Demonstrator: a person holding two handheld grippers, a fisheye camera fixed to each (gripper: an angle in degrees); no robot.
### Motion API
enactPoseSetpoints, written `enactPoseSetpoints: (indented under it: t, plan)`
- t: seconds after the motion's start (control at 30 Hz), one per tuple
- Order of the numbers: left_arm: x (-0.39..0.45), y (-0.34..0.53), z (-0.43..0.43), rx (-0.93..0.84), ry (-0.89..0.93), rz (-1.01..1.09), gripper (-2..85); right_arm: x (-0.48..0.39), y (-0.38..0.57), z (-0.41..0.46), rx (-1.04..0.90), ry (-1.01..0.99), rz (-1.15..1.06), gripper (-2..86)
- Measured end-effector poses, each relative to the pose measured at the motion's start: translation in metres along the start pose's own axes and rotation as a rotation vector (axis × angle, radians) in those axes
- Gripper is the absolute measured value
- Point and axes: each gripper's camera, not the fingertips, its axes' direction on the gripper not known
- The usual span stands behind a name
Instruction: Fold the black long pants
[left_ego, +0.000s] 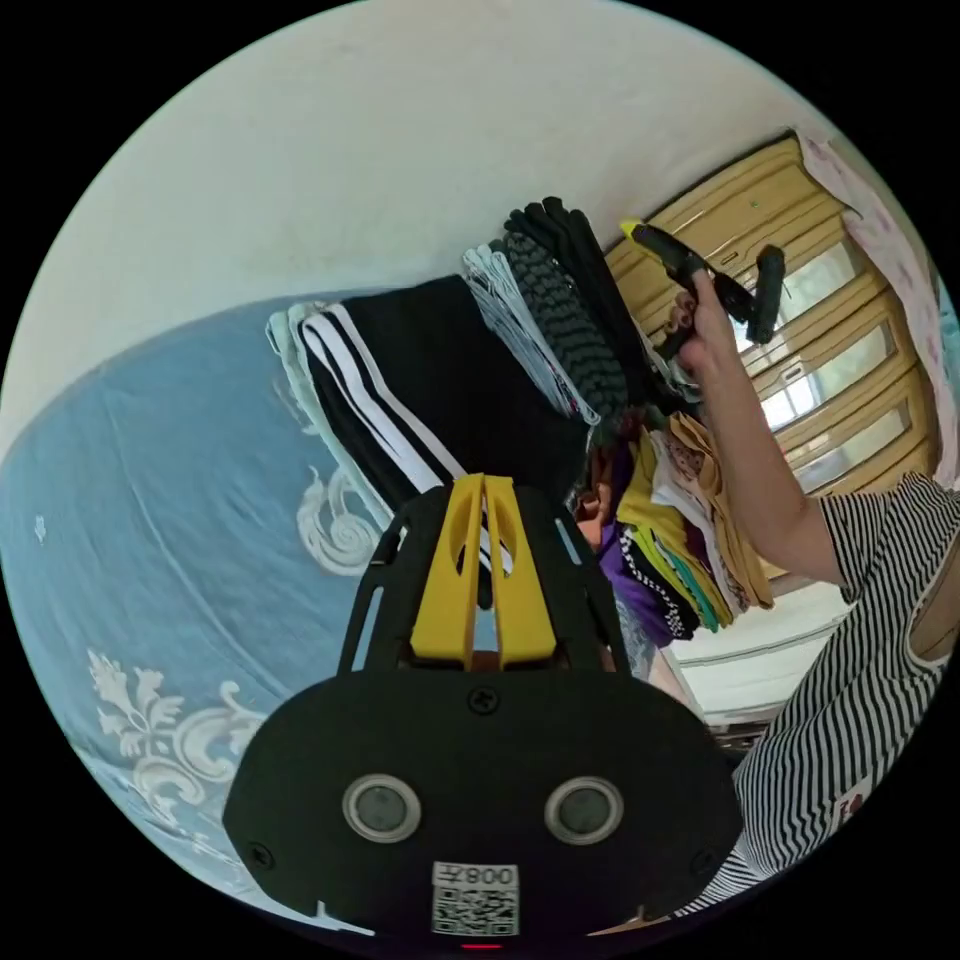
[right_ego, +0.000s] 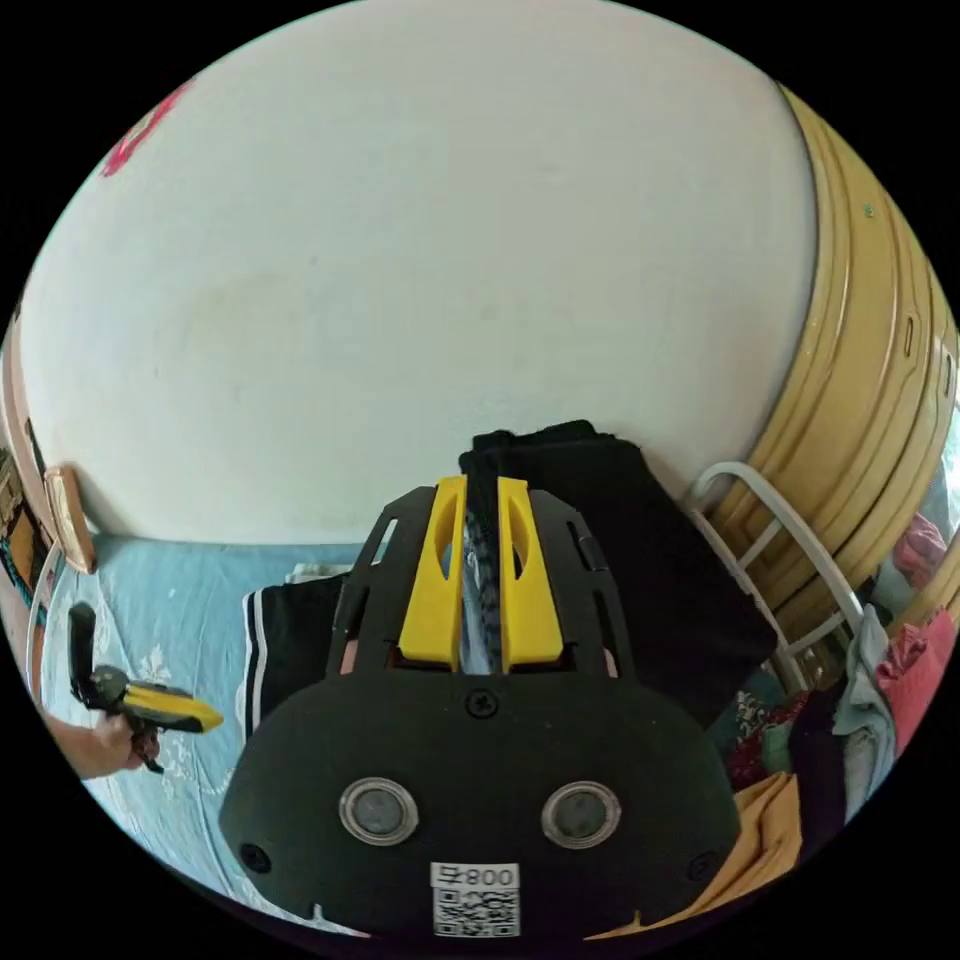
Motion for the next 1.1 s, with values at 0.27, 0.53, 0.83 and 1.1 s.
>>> enactPoseSetpoints:
  t: [0.27, 0.53, 0.83, 1.1]
  plan:
    - [-0.013, 0.086, -0.018, -0.021, 0.096, -0.152, 0.1, 0.041, -0.027, 0.025, -0.195, 0.057, -0.035, 8.9]
    - [-0.023, 0.176, -0.060, -0.029, 0.111, -0.191, 0.1, 0.101, -0.021, -0.021, -0.160, -0.038, 0.106, 3.6]
    - [-0.016, 0.306, -0.131, 0.007, 0.170, -0.224, 0.1, 0.170, -0.020, -0.169, 0.095, -0.378, 0.262, 2.2]
    - [0.014, 0.425, -0.228, 0.116, 0.168, -0.165, 0.2, 0.147, -0.050, -0.335, 0.305, -0.712, 0.152, 1.9]
